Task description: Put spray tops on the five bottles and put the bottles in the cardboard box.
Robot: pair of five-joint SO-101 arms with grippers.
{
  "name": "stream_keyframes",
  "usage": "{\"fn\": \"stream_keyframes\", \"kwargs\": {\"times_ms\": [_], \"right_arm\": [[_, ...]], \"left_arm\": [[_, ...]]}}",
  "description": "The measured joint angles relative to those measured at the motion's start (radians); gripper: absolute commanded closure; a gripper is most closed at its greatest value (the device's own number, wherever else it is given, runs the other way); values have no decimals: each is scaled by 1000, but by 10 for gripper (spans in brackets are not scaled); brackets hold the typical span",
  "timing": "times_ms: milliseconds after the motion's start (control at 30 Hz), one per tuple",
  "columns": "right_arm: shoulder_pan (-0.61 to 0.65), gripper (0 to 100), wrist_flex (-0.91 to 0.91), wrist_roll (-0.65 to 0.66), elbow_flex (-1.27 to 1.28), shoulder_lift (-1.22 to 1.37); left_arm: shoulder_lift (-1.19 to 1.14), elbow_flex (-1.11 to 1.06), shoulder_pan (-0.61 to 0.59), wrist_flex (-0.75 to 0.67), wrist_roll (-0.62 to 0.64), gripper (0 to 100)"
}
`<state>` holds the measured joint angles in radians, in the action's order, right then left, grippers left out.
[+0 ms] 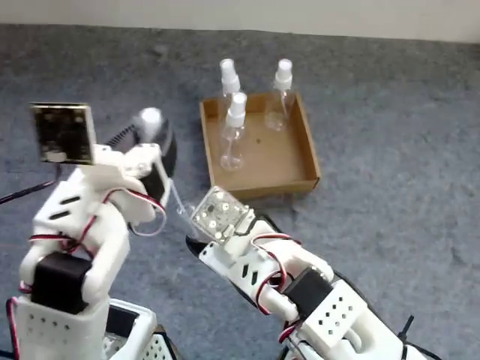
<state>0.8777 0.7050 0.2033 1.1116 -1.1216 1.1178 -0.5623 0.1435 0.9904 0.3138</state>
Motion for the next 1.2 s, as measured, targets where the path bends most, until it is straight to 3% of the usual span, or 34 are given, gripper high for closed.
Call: {"fn": "stream_keyframes", "kwargs": {"times_ms": [200,467,1200], "right_arm": [[2,994,-12,-87,2,0],[-29,994,-173,-178,14,3],[-107,994,-201,-187,43,8]], "left_arm": [[0,-101,60,35,2,996],[15,-143,69,124,2,996],[20,-301,137,74,-71,996]]}}
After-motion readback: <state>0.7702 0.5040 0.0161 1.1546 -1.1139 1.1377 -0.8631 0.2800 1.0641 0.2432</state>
